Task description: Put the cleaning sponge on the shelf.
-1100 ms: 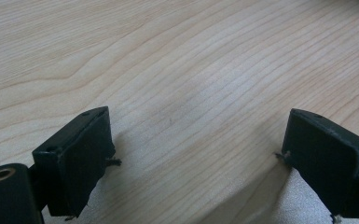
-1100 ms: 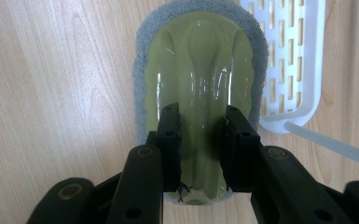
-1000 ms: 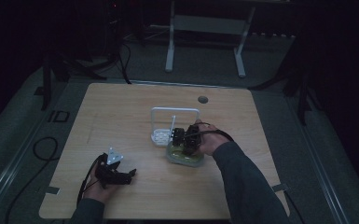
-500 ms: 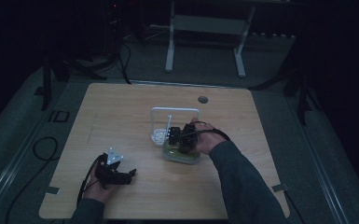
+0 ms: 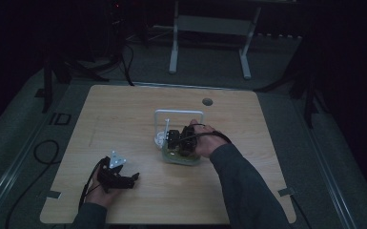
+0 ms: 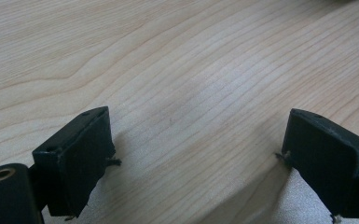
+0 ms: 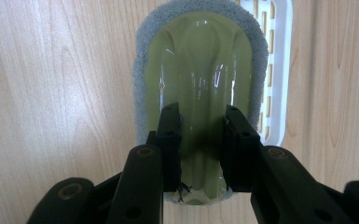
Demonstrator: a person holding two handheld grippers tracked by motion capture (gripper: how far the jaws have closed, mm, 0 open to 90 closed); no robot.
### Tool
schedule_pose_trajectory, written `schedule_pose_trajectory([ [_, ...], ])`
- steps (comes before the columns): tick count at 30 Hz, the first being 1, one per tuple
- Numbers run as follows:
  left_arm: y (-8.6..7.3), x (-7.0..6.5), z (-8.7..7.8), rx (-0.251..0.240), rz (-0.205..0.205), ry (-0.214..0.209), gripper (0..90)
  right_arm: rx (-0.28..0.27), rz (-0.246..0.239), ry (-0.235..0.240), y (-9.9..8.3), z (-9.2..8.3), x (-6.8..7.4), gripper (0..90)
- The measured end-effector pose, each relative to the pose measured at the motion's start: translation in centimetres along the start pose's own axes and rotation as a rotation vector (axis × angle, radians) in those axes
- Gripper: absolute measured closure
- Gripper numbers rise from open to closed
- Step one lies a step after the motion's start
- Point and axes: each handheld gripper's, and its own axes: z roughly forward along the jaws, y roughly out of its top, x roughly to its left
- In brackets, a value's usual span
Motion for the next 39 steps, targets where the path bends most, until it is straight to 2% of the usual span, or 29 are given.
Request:
schedule_pose_trajectory([
  [9,0.0,0.0,0.0,0.001,0.000,-0.001,8.7,-0.002,-0.019,-0.025,0.5,0.2,-0.2,71.6],
  [39,0.0,0.0,0.0,0.001,0.000,0.000,8.7,0.011,-0.026,-0.111,1.7,1.6,-1.0,71.7],
])
